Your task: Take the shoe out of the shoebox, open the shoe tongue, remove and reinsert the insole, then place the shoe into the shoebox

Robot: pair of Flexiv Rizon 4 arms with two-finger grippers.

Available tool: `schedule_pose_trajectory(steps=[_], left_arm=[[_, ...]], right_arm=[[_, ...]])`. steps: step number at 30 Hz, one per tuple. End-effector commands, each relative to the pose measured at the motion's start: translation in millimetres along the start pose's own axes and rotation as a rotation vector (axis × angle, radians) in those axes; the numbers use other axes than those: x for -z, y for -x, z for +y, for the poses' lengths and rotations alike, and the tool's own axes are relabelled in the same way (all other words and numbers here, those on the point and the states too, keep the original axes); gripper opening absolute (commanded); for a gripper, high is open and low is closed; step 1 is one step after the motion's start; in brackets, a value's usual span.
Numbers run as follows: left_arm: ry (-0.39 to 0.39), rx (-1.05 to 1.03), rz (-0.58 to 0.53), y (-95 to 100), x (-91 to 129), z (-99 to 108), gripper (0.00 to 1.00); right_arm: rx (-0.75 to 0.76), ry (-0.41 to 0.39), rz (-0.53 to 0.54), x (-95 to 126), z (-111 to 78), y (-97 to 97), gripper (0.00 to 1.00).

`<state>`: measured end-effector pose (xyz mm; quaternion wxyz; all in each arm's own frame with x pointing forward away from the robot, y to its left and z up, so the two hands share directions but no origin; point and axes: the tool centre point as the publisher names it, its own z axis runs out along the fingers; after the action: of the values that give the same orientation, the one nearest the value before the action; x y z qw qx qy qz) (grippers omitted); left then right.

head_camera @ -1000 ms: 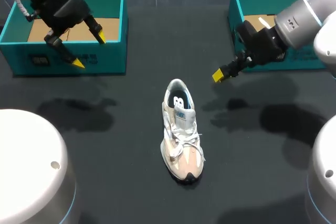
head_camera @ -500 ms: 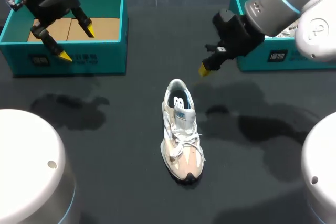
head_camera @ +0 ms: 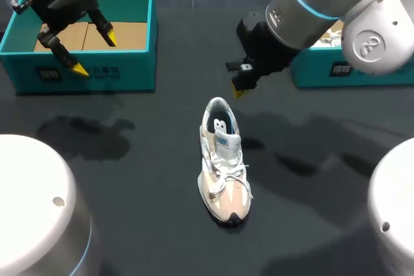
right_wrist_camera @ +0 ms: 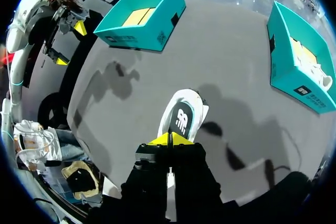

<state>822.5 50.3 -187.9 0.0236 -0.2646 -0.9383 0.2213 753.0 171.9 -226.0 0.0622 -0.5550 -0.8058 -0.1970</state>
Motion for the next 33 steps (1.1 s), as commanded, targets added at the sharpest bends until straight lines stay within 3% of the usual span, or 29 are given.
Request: schedule_pose_trajectory(steps=[1,12,14,17,20,31,33], left_arm=[[0.003,0.000,0.002,0.4,0,0,1.00],[0.003,0.000,0.002,0.4,0,0,1.00],[0.003,0.000,0.002,0.4,0,0,1.00],[0.003,0.000,0.002,0.4,0,0,1.00],[0.003,0.000,0.002,0.4,0,0,1.00],[0.003,0.000,0.002,0.4,0,0,1.00],[0.003,0.000,0.002,0.4,0,0,1.00]], right_arm=[[-0.049,-0.022,-0.290,-18,12.1,-19.4,0.00],[-0.049,-0.022,-0.290,-18,12.1,-19.4,0.00],[-0.049,-0.032,-0.392,-26,8.2,-22.0,0.00],[-0.035,-0.002,-0.444,-39,2.5,-16.7,0.00],[-0.036,-0.026,-0.532,-50,-0.1,-9.6,0.00],[-0.059,-0.039,-0.529,-52,-1.6,-6.5,0.00],[-0.069,-0.034,-0.562,-63,-0.9,0.2,0.00]])
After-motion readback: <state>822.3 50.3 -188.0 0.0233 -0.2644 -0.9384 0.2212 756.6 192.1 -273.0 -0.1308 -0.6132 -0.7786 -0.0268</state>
